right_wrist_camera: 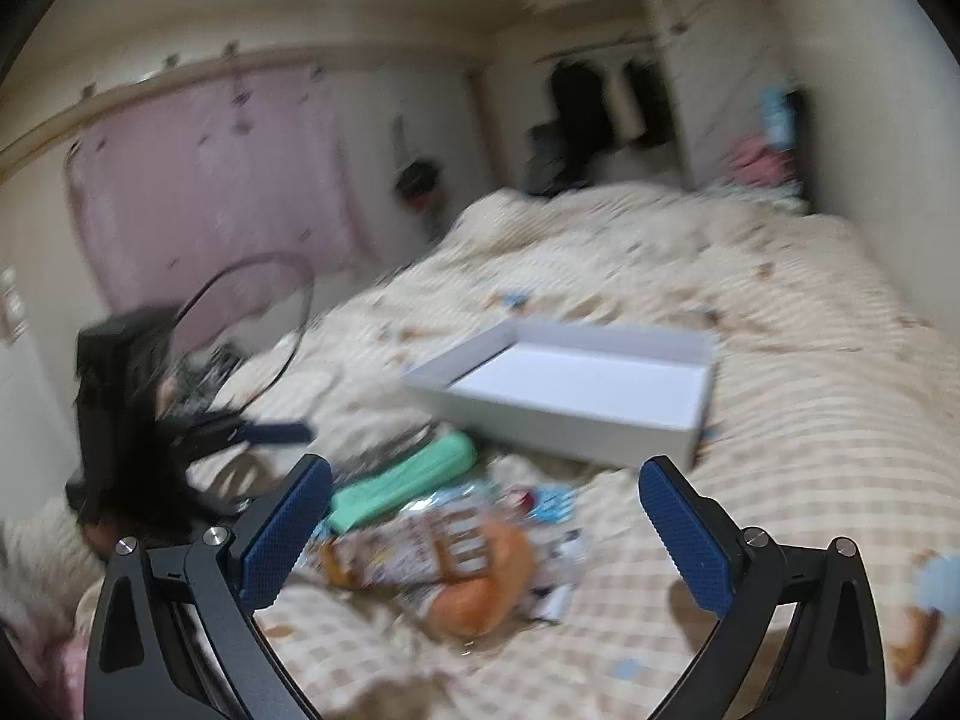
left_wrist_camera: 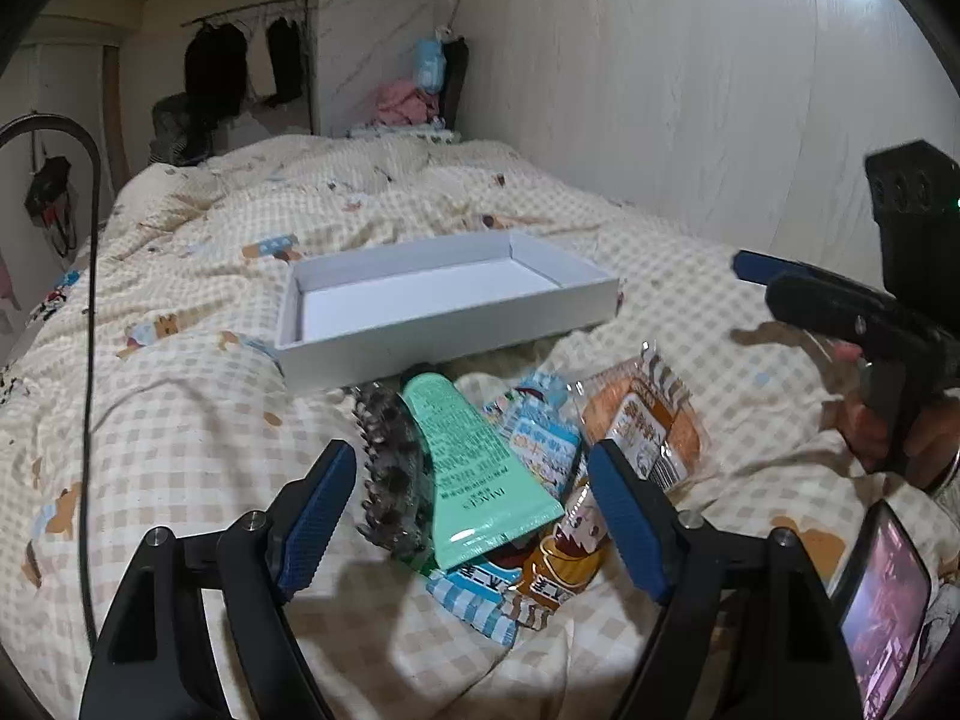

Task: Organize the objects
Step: 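Move both tools toward the pile of items beside the white tray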

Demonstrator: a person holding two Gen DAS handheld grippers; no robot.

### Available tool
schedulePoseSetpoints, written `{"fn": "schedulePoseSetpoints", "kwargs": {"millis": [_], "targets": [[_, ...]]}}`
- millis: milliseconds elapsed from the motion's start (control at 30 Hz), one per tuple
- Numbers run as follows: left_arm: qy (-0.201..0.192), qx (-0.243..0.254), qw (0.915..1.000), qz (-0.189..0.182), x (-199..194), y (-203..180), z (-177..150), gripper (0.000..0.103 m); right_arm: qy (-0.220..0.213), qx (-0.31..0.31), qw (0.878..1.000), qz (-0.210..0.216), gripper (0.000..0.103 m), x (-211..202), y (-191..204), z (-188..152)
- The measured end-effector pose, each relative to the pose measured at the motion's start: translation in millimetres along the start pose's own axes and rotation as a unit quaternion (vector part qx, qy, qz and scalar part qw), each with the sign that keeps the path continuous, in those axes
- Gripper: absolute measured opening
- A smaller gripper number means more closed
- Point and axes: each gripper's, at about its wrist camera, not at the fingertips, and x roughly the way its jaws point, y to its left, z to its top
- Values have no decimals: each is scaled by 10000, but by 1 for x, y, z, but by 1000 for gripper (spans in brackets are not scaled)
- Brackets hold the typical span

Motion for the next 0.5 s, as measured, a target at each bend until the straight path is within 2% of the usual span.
{"fn": "schedulePoseSetpoints", "kwargs": {"millis": [100, 167, 200, 233, 267, 300, 433, 500], "targets": [[48, -65, 10000, -4, 2, 3, 1, 57, -7, 155, 9997, 176, 103, -1, -2, 2], [84, -81, 9999, -28, 4, 5, 0, 49, 65, 207, 9994, 251, 98, 4, -3, 2], [74, -78, 9999, -40, 3, 5, 0, 48, 78, 218, 9994, 259, 85, 4, -3, 2], [49, -65, 10000, -58, 2, 3, -1, 48, 95, 227, 9995, 212, 65, 6, -3, 3], [33, -52, 9999, -122, 1, 3, -1, 48, 125, 232, 9996, 115, 54, 8, -3, 3], [19, -37, 9998, -175, 1, 2, -1, 48, 131, 229, 9996, 54, 36, 8, -4, 2], [22, -26, 9998, -195, 1, 1, -1, 48, 124, 127, 9997, 151, 34, 6, 0, 0], [21, -66, 9999, -129, 2, 2, 0, 58, 167, 79, 9997, 168, 34, 7, 1, 0]]}}
